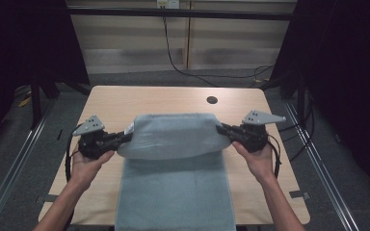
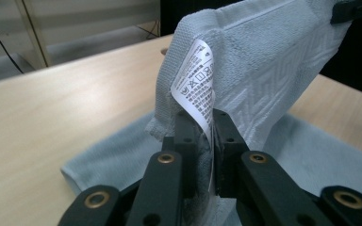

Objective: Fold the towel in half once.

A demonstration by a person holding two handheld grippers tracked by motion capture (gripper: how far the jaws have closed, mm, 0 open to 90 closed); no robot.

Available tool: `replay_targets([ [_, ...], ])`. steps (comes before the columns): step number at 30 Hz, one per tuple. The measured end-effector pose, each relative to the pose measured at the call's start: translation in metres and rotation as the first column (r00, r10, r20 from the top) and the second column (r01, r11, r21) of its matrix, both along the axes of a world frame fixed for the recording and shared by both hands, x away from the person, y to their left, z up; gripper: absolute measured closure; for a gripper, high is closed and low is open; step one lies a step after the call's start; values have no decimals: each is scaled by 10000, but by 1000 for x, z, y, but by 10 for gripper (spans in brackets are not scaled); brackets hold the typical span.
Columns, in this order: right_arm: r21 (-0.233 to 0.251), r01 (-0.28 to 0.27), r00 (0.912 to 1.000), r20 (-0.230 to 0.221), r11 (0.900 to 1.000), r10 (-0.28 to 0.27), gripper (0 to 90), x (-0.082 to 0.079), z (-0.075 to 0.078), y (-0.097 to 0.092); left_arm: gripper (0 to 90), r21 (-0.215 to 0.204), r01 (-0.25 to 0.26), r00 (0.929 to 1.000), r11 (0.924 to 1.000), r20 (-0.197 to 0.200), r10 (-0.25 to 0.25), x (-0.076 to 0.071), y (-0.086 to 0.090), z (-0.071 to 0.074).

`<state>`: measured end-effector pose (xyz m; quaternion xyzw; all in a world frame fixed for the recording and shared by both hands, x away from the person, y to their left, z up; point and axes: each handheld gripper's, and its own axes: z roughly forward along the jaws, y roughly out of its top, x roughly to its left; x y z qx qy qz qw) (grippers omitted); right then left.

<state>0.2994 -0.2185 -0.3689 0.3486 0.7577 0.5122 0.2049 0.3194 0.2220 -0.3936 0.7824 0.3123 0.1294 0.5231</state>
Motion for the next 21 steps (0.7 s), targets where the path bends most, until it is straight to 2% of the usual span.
replay_targets([
  [1,0,0,10000,0,10000,0,859,0,0,0,828,0,0,10000,10000,0,0,0,0,0],
  [2,-22,-135,9997,-201,9999,134,859,-11,-12,0,828,-65,125,9998,9999,-158,-126,-8,1,-10],
  [4,140,-232,9992,-308,9996,237,859,-22,-19,0,827,-114,150,9996,9998,-253,-152,-17,3,-15],
  [5,53,-269,9991,-325,9996,271,858,-28,-22,-1,827,-233,265,9991,9994,-329,-272,-22,3,-17],
  [7,71,-291,9987,-422,9996,294,857,-40,-29,-2,821,52,265,9996,9996,-110,-264,-32,5,-22],
  [9,206,-370,9967,-711,9991,384,855,-51,-39,-3,816,-4,410,9989,9992,-222,-410,-41,6,-31],
  [11,-140,-512,9939,-990,9986,496,850,-62,-51,-2,809,245,524,9976,9983,-466,-512,-49,5,-45],
  [14,-303,-650,9855,-1586,9974,594,845,-74,-71,-1,808,545,717,9919,9959,-1089,-655,-58,3,-66],
  [18,-457,-846,9734,-2172,9954,727,817,-87,-90,-2,795,963,1185,9859,9883,-1299,-1056,-72,2,-81],
  [21,-358,-1048,9660,-2411,9939,932,779,-100,-96,-3,766,793,1417,9781,9867,-1645,-1272,-83,4,-86],
])
